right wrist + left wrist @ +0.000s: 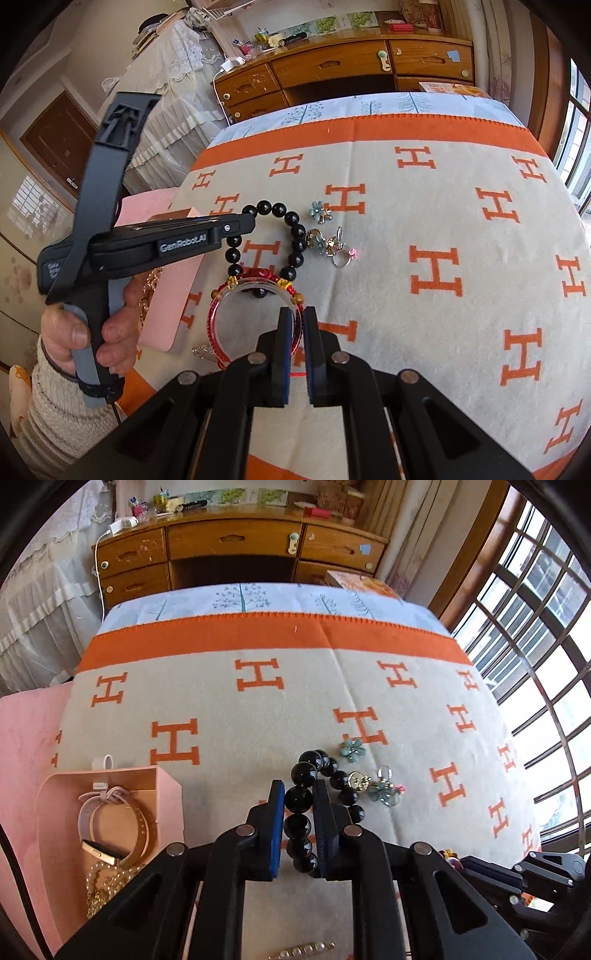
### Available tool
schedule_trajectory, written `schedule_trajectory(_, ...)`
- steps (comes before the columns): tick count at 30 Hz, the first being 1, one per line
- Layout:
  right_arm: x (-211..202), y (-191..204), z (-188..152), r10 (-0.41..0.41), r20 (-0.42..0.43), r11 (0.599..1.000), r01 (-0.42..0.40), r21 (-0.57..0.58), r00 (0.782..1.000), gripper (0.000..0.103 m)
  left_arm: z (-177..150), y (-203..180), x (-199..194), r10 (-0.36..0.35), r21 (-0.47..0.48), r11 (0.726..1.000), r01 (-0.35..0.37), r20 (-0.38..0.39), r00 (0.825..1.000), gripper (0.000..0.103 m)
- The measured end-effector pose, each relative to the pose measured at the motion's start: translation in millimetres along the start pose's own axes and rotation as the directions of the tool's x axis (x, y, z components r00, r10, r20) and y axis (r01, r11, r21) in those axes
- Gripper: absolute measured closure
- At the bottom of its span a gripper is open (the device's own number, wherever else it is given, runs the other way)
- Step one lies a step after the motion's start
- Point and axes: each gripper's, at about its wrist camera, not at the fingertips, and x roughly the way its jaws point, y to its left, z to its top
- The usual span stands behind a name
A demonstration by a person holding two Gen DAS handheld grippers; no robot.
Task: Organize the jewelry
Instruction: 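Lower the black bracelet into the box with the left tool while the right tool drops the bangle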
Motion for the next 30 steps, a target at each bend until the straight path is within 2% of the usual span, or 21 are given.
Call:
schedule_trajectory(5,-24.0,16.3,4.1,0.007,0.058,1.000,-0.005,-0.024,0.998,0.097,-14.7,1.6,-61.8,-0.022,-0.027,0.999,0.026,0.124,0.992,0.091)
schedule_trajectory(13,-65.6,55.1,23.0,0.044,0.171,0.995,-0.029,-0.090,0.984,0.097,-33.6,27.2,-140.7,0.061,-0.094,0.995,-0.036,0.278,0.959,0.091)
schedule_trajectory(18,-79.1,83.8,33.9,0.074,0.224,0.989,-0.043,-0.139,0.972,0.097,-53.4,44.5,-163.8,0.109,-0.129,0.989,-0.073,0.298,0.948,0.091)
schedule_trajectory(22,-75.0,102.7,41.6,0.098,0.244,0.986,-0.061,-0.155,0.965,0.097,-71.1,60.3,-171.0,0.163,-0.168,0.979,-0.116,0.300,0.940,0.091)
schedule_trajectory(27,-56.1,122.3,50.4,0.126,0.248,0.984,-0.088,-0.156,0.960,0.097,-92.9,87.5,-167.4,0.185,-0.227,0.966,-0.124,0.272,0.944,0.091)
schedule_trajectory(30,-36.5,134.5,54.8,0.143,0.235,0.982,-0.107,-0.157,0.962,0.097,-105.1,101.7,-159.0,0.171,-0.248,0.963,-0.106,0.256,0.951,0.091)
